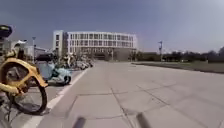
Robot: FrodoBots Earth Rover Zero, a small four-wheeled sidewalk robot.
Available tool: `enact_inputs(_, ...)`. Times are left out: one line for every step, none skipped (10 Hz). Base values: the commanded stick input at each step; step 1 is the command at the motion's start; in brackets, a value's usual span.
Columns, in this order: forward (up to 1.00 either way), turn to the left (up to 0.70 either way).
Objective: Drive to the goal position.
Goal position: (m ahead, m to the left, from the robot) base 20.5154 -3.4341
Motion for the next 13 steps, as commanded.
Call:
enact_inputs(1.0, 0.0)
enact_inputs(1.0, 0.0)
enact_inputs(1.0, 0.0)
enact_inputs(1.0, 0.0)
enact_inputs(1.0, 0.0)
enact_inputs(1.0, 0.0)
enact_inputs(1.0, 0.0)
enact_inputs(1.0, 0.0)
enact_inputs(1.0, 0.0)
enact_inputs(1.0, 0.0)
enact_inputs(1.0, 0.05)
enact_inputs(1.0, 0.38)
enact_inputs(1.0, 0.4)
